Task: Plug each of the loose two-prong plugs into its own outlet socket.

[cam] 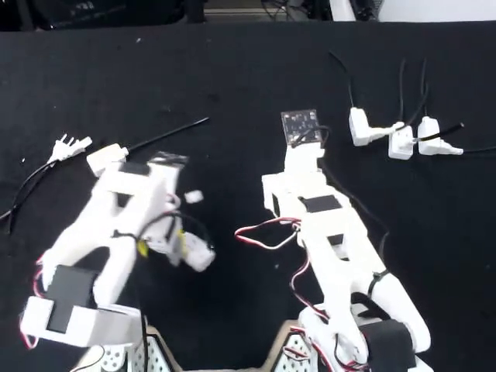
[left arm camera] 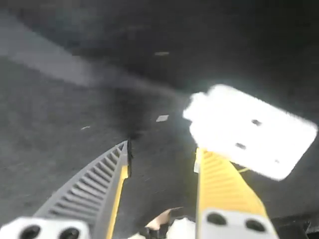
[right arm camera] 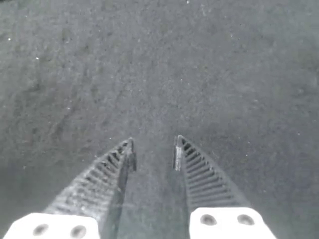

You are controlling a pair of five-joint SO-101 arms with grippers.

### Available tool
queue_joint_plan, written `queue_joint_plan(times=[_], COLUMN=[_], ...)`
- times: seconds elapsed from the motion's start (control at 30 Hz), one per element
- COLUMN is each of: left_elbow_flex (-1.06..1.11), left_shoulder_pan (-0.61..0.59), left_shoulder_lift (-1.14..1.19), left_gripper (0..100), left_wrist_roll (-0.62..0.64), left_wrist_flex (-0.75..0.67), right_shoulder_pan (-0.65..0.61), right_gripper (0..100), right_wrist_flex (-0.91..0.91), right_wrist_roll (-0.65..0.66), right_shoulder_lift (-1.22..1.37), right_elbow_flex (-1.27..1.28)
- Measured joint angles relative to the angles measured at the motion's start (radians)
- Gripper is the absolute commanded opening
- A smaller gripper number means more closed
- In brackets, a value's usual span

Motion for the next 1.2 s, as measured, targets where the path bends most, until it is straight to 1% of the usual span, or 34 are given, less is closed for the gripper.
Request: queue_joint_plan(times=[0.1,0.27,0.37,0.43,0.53,0.6,0.8,0.9,0.97,1.07,1.2], left_elbow_flex=[0.0,0.0,-0.034,-0.078,-0.121,-0.121,-0.12,-0.08,-0.046,-0.002,0.002], left_shoulder_pan=[0.097,0.164,0.164,0.138,0.08,0.058,0.061,0.043,-0.009,-0.109,-0.233], left_shoulder_lift=[0.0,-0.002,-0.002,-0.002,-0.002,-0.002,-0.002,-0.002,-0.002,-0.002,-0.002], left_gripper=[22,22,22,22,22,22,22,22,22,22,22], left_wrist_roll=[0.031,0.038,0.041,0.038,0.021,0.0,-0.002,-0.011,-0.018,-0.086,-0.158], left_wrist_flex=[-0.037,-0.061,0.028,0.083,0.091,0.048,-0.072,-0.143,-0.201,-0.276,-0.298], right_shoulder_pan=[0.005,0.005,0.005,0.005,0.005,0.005,0.005,0.005,0.005,0.005,0.005], right_gripper=[12.3,12.3,12.3,12.3,12.3,12.3,12.3,12.3,12.3,12.3,12.3], right_wrist_flex=[0.0,0.0,0.0,-0.003,-0.003,-0.003,-0.003,-0.003,-0.003,-0.003,-0.003], right_wrist_roll=[0.0,0.0,0.0,0.0,0.0,0.0,0.0,0.0,0.0,0.0,0.0], right_shoulder_lift=[0.0,0.0,0.0,0.0,0.0,0.0,0.0,0.0,0.0,0.0,0.0], right_elbow_flex=[0.0,0.0,0.0,0.0,0.0,0.0,0.0,0.0,0.0,0.0,0.0])
